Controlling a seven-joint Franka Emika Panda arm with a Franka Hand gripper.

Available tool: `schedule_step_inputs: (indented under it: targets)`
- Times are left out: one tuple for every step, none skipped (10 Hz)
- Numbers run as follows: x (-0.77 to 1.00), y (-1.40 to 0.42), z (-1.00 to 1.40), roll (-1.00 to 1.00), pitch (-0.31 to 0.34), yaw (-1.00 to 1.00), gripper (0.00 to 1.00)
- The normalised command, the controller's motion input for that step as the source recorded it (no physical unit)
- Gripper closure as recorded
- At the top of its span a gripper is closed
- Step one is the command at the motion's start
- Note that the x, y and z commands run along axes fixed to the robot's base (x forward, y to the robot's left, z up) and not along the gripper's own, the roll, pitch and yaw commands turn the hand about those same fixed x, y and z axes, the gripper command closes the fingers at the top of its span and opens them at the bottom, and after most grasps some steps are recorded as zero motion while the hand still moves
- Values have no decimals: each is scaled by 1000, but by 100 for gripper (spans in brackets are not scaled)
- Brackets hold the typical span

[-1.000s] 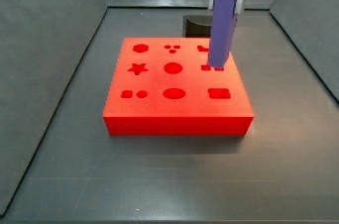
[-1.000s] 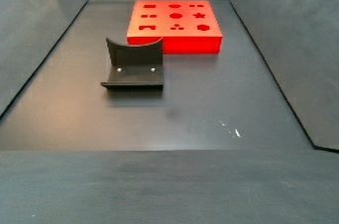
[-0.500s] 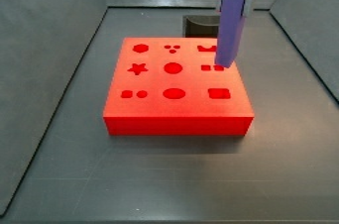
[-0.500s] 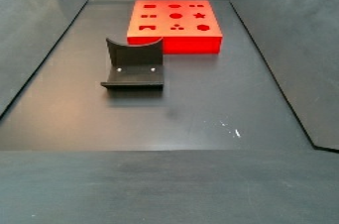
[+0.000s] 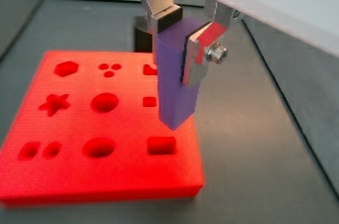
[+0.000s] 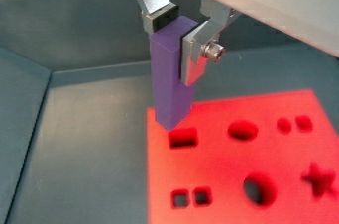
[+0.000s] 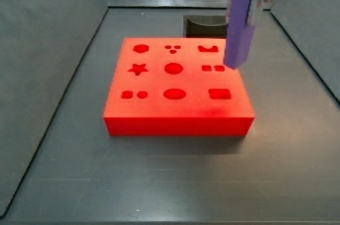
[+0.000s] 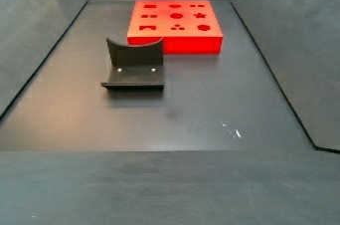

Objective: Insert the rectangle object.

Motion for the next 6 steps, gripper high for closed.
schedule_step_inputs:
  targets:
    - [106, 289, -511, 49, 261, -711, 100]
    - [0, 226, -389, 4, 340, -746, 100]
    - [-20, 94, -160, 0, 341, -851, 100]
    - [0, 0, 0, -101, 324, -814, 100]
    - [86, -117, 220, -260, 107, -814, 100]
    - [49, -114, 189, -267, 0, -826, 100]
